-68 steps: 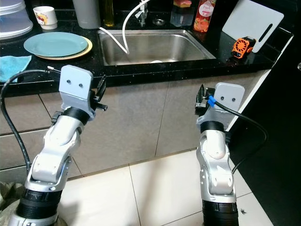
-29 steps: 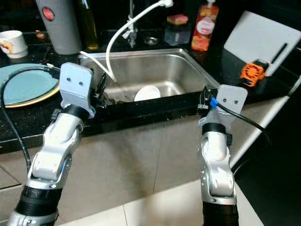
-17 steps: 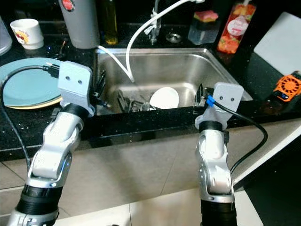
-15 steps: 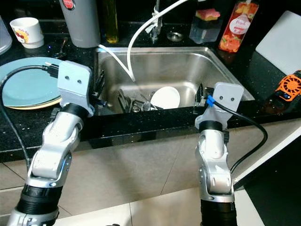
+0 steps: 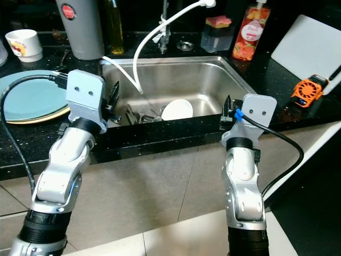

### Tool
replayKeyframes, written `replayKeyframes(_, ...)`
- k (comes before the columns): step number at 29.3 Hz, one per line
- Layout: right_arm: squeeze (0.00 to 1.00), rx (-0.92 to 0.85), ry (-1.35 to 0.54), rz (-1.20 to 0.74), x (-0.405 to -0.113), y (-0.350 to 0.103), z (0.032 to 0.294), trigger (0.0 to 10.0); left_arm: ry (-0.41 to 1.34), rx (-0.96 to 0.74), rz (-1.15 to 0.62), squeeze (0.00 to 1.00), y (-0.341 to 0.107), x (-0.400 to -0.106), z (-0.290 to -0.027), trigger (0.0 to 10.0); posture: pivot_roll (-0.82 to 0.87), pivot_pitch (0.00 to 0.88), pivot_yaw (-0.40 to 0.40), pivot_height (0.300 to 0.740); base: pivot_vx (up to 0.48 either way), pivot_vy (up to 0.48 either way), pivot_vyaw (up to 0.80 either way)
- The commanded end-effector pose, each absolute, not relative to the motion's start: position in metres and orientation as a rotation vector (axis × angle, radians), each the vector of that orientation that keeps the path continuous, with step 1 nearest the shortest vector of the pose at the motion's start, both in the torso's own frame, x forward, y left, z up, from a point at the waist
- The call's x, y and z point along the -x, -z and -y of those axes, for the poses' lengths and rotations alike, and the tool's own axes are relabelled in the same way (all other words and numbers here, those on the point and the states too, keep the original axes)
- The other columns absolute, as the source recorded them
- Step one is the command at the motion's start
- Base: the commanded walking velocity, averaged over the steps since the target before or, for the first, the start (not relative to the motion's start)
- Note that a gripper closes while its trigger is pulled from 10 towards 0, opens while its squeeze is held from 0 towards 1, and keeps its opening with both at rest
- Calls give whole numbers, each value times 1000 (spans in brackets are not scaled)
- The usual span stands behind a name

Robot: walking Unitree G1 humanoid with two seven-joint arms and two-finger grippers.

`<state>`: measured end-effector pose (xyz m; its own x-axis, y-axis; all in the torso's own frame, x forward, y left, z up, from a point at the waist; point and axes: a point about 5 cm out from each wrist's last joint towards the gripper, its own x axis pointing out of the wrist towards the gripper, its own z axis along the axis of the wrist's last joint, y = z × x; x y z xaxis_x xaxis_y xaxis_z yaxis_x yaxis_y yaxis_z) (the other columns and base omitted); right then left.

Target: Kitchen organization

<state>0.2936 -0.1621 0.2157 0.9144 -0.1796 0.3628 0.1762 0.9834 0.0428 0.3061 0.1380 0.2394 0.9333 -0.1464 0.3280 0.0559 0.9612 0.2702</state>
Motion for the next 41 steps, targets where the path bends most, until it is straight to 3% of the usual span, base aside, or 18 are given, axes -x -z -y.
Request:
replayKeyframes(1,0,-2,179,370,-294,-217,161,10000,116,-247,345,0,-240,-307,-134,10000,193,44,-57,740,0,0,0)
replayKeyframes(19,0,-3,157,358,-297,-218,159,10000,124,-251,345,0,-241,-306,-133,10000,197,34,-60,740,0,0,24)
replayKeyframes(41,0,-19,170,344,-297,-216,162,10000,134,-254,335,0,-240,-306,-131,10000,197,35,-58,740,0,0,800)
